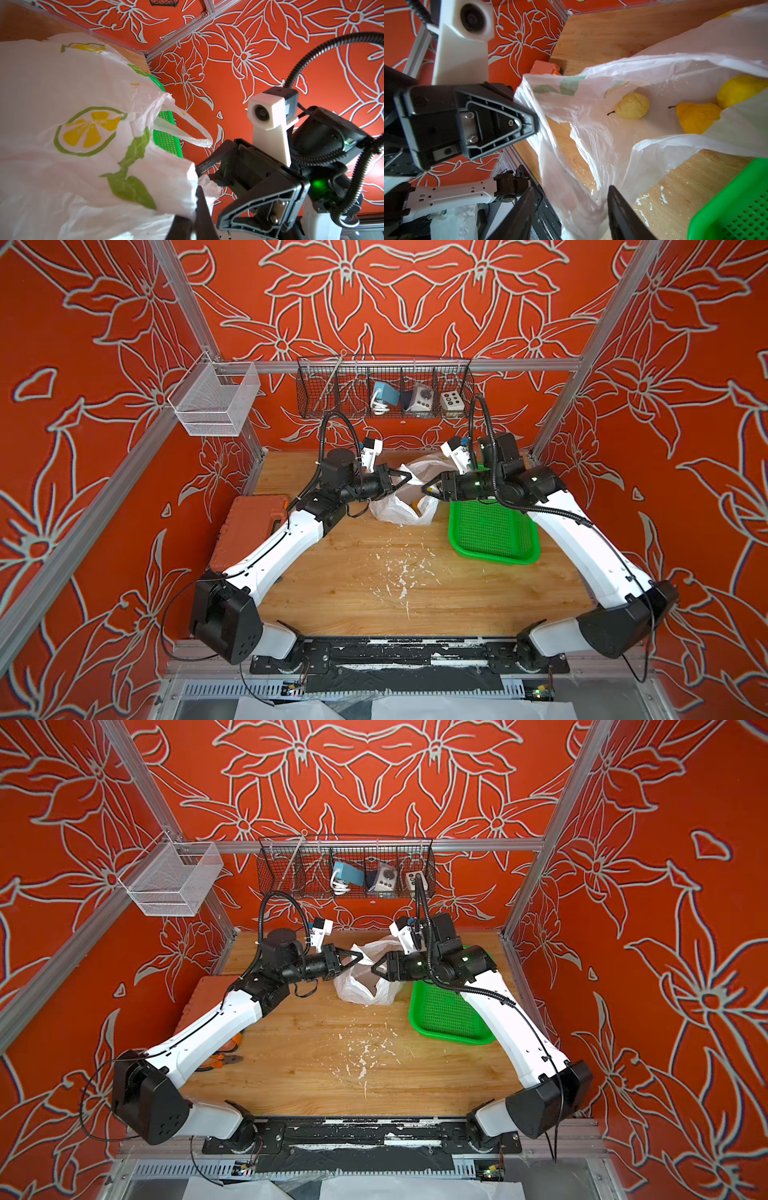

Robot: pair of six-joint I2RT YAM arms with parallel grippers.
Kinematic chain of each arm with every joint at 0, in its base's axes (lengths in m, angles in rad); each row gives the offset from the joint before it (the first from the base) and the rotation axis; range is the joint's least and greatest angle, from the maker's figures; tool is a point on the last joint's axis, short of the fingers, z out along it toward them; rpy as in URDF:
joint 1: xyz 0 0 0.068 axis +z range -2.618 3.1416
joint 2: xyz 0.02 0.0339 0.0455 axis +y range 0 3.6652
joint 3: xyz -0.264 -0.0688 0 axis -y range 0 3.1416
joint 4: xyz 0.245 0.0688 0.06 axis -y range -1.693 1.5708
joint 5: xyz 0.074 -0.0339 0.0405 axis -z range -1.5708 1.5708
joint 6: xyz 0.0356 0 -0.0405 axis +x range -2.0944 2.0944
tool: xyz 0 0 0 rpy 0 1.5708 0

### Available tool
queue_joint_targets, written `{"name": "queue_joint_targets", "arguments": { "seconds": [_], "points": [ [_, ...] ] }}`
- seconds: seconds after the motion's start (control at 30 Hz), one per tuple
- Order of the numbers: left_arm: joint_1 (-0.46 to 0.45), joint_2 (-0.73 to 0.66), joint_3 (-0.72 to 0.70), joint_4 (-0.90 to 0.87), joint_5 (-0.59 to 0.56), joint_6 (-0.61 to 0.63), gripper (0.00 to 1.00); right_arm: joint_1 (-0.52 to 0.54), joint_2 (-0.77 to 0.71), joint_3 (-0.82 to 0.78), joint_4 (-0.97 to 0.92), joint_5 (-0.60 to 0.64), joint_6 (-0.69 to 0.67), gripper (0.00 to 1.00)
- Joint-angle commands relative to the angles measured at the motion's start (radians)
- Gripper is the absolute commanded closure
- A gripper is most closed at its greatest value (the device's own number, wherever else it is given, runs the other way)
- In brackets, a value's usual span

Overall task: Place the pears into plastic bags & tie knots
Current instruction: Tie the plastic bag at the center of the board.

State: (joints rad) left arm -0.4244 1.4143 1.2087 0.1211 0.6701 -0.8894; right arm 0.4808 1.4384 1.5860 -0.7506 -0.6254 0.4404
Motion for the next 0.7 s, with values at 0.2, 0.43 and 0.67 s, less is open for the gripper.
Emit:
{"name": "queue_joint_targets", "arguments": {
  "seconds": [0.2,0.43,0.67],
  "points": [
    [0.043,-0.027,0.009,-0.015,0.017,0.029,0.85,0.001,0.027,0.113,-0.013,0.032,-0.014,1.0],
    [0.118,-0.193,0.011,0.01,-0.261,0.1,0.11,0.009,0.073,0.394,-0.143,0.098,-0.008,1.0],
    [0.115,-0.113,0.068,0.094,-0.223,0.218,0.03,0.052,0.199,0.622,-0.264,0.14,-0.037,1.0]
  ]
}}
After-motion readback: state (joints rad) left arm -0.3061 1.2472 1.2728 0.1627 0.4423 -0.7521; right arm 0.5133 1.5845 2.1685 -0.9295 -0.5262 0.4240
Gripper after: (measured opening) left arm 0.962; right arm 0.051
